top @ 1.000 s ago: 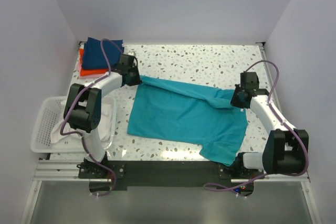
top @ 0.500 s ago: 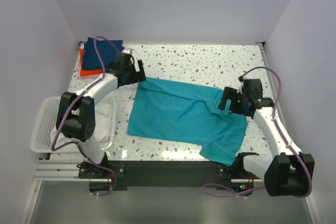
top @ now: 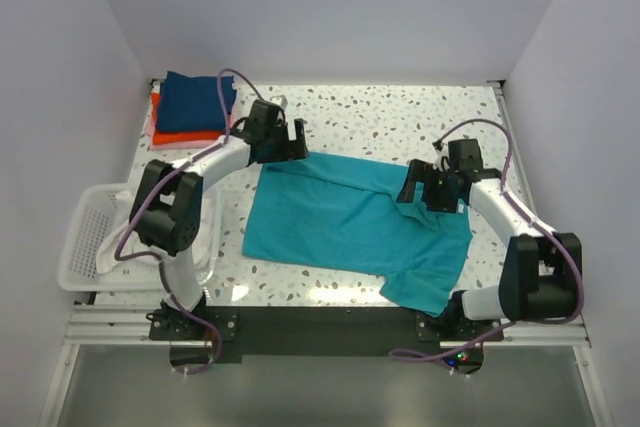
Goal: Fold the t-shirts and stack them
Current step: Fold the tshirt
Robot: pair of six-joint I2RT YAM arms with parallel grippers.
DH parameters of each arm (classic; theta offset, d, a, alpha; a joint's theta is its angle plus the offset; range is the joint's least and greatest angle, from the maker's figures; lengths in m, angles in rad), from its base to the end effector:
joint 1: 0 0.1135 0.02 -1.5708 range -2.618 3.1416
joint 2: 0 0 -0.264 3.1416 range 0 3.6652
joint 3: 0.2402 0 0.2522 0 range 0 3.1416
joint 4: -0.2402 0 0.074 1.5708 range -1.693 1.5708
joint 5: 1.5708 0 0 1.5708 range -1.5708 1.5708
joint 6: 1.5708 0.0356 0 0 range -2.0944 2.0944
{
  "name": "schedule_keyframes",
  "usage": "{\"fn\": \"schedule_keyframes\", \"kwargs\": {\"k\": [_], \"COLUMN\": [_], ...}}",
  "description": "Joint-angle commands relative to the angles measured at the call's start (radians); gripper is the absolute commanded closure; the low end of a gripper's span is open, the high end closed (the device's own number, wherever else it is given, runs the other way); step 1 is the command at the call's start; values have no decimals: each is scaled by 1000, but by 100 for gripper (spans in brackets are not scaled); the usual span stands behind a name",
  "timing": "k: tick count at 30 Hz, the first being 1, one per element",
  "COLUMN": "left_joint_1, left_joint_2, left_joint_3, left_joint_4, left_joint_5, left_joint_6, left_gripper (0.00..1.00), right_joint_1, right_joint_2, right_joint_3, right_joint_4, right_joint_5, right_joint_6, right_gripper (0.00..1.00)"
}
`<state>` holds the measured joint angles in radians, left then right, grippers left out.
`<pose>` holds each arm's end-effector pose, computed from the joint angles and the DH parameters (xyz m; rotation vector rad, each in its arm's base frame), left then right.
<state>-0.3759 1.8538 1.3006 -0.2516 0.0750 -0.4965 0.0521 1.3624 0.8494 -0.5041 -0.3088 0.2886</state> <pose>0.3800 -0.1528 0.2104 -0.1098 2.4295 -0.4966 0.2641 0.0246 0.2120 0.1926 2.5953 0.5240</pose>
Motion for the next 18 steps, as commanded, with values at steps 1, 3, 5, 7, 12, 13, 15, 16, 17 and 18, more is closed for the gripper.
{"fn": "schedule_keyframes", "kwargs": {"k": [1,3,5,7,12,13,15,16,17,18], "left_joint_1": [-1,0,9,35,100,110,114,112,114,114], "left_joint_2": [70,90,93,82,45,39,16,7,-13,-21], "left_joint_3": [29,10,-7,-43,-98,-101,-107,-107,-107,-103], "left_joint_4": [11,9,0,-2,-14,-20,-21,-23,-25,-25], "left_joint_5": [39,22,5,-18,-35,-35,-41,-38,-37,-29], "left_joint_6": [-22,-30,-36,-42,-40,-39,-33,-31,-30,-24], "left_gripper": [0,0,0,0,0,0,0,0,0,0], "right_joint_1": [2,2,-1,-8,-31,-32,-38,-38,-40,-40], "right_joint_2": [47,70,83,92,95,95,93,89,84,78], "right_joint_3": [5,-28,-45,-61,-56,-55,-55,-53,-52,-47], "right_joint_4": [50,52,30,10,-34,-46,-54,-62,-63,-65], "right_joint_5": [7,55,108,181,283,290,304,306,306,300], "right_joint_6": [27,38,46,66,89,90,90,90,84,80], "right_gripper": [1,1,1,1,1,1,1,1,1,1]}}
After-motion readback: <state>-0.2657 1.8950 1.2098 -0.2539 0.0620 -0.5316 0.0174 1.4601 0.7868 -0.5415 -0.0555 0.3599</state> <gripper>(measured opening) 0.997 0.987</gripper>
